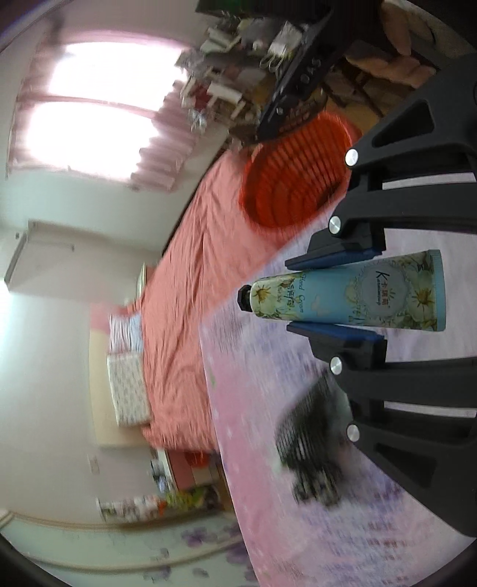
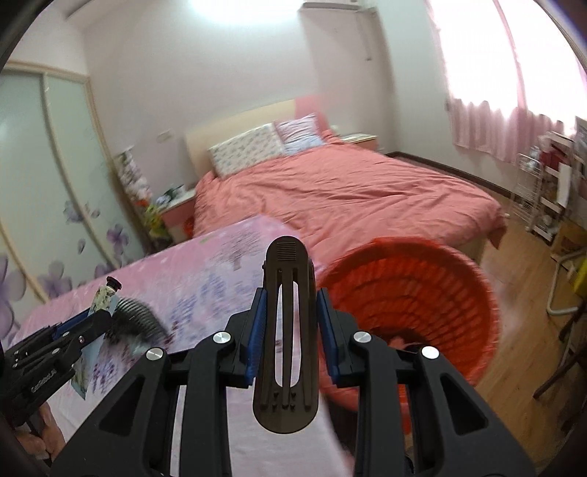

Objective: Collect trash
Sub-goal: 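Carry tube and holder to the orange basket and release both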

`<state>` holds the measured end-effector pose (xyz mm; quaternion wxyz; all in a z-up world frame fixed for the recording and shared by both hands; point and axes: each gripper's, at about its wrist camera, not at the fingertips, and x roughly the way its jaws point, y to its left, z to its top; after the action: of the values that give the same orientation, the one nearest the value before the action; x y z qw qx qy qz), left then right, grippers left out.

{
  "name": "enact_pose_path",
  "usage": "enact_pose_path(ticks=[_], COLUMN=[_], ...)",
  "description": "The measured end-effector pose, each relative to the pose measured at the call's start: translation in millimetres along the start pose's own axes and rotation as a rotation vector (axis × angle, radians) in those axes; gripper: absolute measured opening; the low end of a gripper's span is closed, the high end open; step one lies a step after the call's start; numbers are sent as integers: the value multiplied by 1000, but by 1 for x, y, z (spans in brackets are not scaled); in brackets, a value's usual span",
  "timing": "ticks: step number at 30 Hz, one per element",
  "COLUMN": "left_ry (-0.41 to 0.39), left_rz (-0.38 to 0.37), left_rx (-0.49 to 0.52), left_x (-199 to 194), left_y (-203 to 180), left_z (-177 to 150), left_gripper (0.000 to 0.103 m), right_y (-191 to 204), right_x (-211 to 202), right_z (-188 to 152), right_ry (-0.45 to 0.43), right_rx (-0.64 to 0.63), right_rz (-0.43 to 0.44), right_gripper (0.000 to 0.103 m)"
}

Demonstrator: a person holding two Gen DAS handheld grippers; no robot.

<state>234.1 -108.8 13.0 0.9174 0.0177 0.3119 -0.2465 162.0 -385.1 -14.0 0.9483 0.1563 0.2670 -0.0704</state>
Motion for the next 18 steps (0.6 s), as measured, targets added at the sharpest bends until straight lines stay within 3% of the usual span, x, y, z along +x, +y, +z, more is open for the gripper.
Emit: enact_pose_path(ticks=[7, 11, 13, 14, 15, 16, 18], left_ry=[12, 29, 38, 47, 56, 65, 81], left_rz=[-175, -214, -199, -194, -185, -169, -141], left_rx=[87, 124, 143, 146, 146, 146, 146], left_x=[48, 80, 98, 104, 111, 117, 126], left_y=[-82, -115, -125, -128, -128, -127, -120], left_z=[19, 25, 26, 25, 24, 22, 20], left_gripper=[28, 29, 31, 37, 43, 44, 46], right_y=[-58, -76, -85, -91, -97, -100, -104], right_x=[12, 27, 41, 45, 50, 52, 54], right_z=[7, 14, 16, 15, 13, 9, 2], right_ry=[-6, -4, 13, 18, 30, 35, 48], right_rx=[126, 162, 183, 195, 210, 221, 228], right_rz=[-45, -44, -37, -43, -51, -56, -65], right_gripper=[28, 29, 30, 33, 48, 54, 57])
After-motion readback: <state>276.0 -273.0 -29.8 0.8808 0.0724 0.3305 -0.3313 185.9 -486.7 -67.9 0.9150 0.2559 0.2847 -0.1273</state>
